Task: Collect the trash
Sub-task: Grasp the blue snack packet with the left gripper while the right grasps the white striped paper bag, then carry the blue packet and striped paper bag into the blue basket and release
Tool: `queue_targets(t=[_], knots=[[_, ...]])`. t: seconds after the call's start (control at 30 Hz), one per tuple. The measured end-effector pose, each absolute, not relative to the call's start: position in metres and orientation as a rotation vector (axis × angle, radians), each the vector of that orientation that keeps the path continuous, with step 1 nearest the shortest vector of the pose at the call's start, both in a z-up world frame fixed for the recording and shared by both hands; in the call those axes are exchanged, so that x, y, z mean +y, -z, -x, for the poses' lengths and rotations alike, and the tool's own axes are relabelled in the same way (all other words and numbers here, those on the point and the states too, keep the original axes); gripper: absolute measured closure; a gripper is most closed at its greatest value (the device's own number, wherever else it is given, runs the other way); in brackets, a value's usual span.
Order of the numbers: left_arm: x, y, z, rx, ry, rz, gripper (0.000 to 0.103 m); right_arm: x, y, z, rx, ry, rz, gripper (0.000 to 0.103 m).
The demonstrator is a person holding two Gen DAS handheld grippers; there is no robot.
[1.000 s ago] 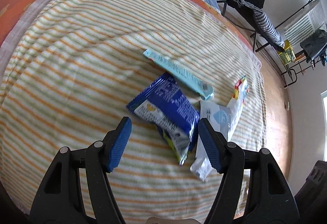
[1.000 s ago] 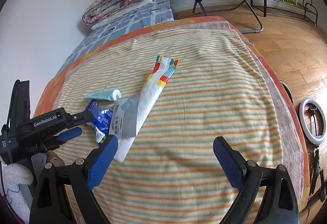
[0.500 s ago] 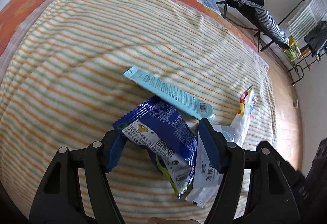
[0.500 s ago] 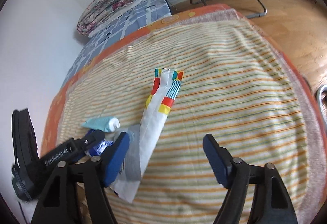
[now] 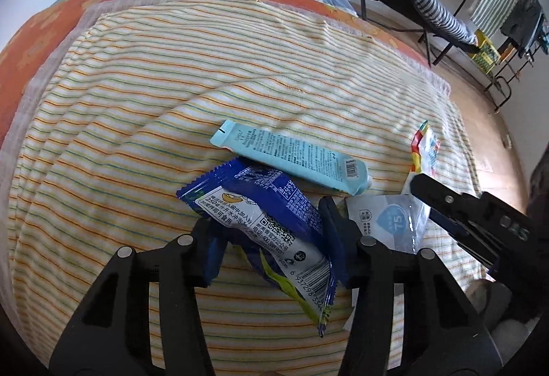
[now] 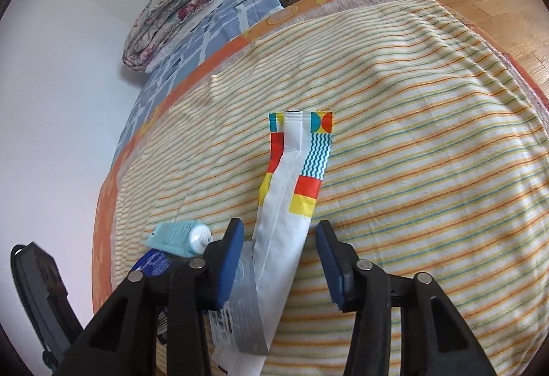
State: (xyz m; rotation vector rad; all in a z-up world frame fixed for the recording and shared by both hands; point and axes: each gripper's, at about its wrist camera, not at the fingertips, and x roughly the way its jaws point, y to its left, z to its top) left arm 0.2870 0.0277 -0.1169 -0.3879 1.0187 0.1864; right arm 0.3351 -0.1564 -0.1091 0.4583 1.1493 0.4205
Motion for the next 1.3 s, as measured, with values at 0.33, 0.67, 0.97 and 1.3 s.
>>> queue_targets(t=[0.33,0.67,0.97,1.3], knots=[[0.040,0.109,-0.271,1.003,-0.179,0.382,0.052,-0.152,0.096,-0.328,1.097,-0.410,-0.375,0.091],[0.044,0.095,-0.244,0.987,-0.150,0.364,0.052,-0.161,0.055,-0.296,1.001,-0.411,-0.256,0.094],[0.042,0.077,-0.206,0.958,-0.133,0.337,0.052,-0.168,0.027,-0.255,0.942,-0.438,-0.209,0.095],[0.023,0.049,-0.166,0.888,-0.091,0.223,0.052,-0.174,0.000,-0.214,0.861,-0.452,-0.141,0.096]])
